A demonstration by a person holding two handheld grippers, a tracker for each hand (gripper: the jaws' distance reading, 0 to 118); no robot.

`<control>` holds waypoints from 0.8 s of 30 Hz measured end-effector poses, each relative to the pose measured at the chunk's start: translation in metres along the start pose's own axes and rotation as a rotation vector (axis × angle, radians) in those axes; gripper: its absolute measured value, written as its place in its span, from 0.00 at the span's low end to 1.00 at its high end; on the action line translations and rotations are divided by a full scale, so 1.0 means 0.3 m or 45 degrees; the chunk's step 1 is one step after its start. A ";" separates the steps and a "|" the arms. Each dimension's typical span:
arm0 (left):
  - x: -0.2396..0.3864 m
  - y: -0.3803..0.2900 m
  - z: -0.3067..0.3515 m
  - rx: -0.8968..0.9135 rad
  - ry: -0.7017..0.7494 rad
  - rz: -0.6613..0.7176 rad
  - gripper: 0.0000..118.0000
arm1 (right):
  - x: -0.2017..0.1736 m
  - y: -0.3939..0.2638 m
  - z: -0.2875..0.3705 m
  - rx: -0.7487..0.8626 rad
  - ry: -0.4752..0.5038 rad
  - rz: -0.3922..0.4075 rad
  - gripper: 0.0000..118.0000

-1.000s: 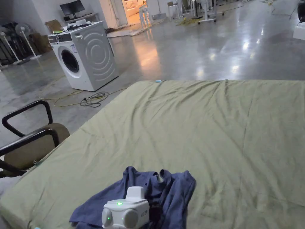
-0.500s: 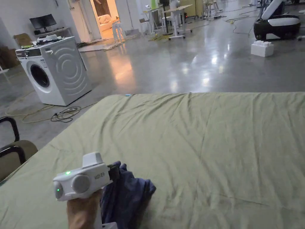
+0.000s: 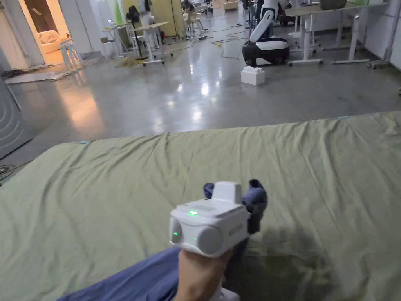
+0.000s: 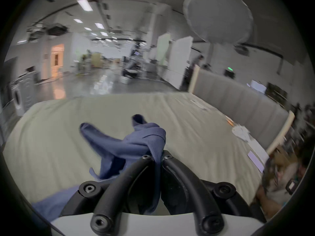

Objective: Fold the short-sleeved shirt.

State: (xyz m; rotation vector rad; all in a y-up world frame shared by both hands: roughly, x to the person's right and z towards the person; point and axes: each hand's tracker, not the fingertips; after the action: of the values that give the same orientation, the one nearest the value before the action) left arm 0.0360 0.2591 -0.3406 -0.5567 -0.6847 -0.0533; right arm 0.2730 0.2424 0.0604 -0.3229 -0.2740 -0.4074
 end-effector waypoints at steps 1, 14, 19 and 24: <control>0.086 -0.051 -0.045 -0.061 -0.087 -0.024 0.06 | 0.007 -0.006 0.007 -0.007 -0.013 -0.001 0.01; 0.617 -0.567 -0.152 -0.436 -0.538 0.035 0.31 | -0.029 -0.054 -0.016 -0.114 -0.039 0.088 0.01; 0.408 -0.439 0.076 -0.193 -0.453 0.013 0.55 | -0.079 -0.031 -0.086 -0.115 0.066 0.158 0.01; 0.161 -0.338 0.462 0.034 -0.146 -0.131 0.55 | -0.154 0.024 -0.139 -0.059 0.154 0.255 0.01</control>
State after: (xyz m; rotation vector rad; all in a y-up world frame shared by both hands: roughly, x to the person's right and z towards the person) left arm -0.0302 0.2488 -0.1753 -0.5011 -0.8247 -0.1087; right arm 0.2435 0.2494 0.0056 -0.3658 -0.1124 -0.2351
